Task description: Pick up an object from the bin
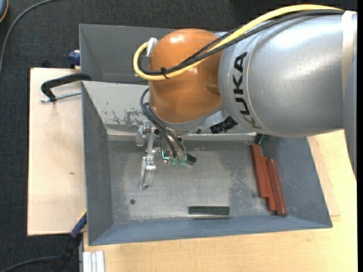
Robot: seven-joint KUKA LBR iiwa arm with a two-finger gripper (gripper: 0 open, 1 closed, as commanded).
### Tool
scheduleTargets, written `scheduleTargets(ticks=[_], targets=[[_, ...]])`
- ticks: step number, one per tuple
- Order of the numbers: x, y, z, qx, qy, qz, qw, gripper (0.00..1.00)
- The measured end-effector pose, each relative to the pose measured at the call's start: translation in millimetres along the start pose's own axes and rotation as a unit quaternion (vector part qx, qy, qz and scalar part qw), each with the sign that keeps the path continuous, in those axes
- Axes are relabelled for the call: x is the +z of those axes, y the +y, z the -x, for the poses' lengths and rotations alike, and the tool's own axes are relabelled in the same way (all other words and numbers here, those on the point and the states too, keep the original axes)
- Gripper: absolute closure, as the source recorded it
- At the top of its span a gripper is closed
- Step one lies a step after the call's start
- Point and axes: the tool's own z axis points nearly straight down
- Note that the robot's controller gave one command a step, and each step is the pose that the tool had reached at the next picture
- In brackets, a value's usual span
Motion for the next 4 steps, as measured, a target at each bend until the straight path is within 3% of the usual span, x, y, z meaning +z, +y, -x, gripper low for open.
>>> scheduleTargets(ticks=[1,2,3,4], targets=[[79.1,-65.1,60.2,-0.091,-0.0023,-0.001,0.9958,0.0],[166.4,-130.5,49.2,-0.117,-0.0085,0.001,0.9931,0.0],[63.4,-212.6,83.6,-0.13,-0.0116,-0.003,0.9915,0.0],[168.8,-179.3,74.9,-0.017,-0.0014,0.001,0.9998,0.0]])
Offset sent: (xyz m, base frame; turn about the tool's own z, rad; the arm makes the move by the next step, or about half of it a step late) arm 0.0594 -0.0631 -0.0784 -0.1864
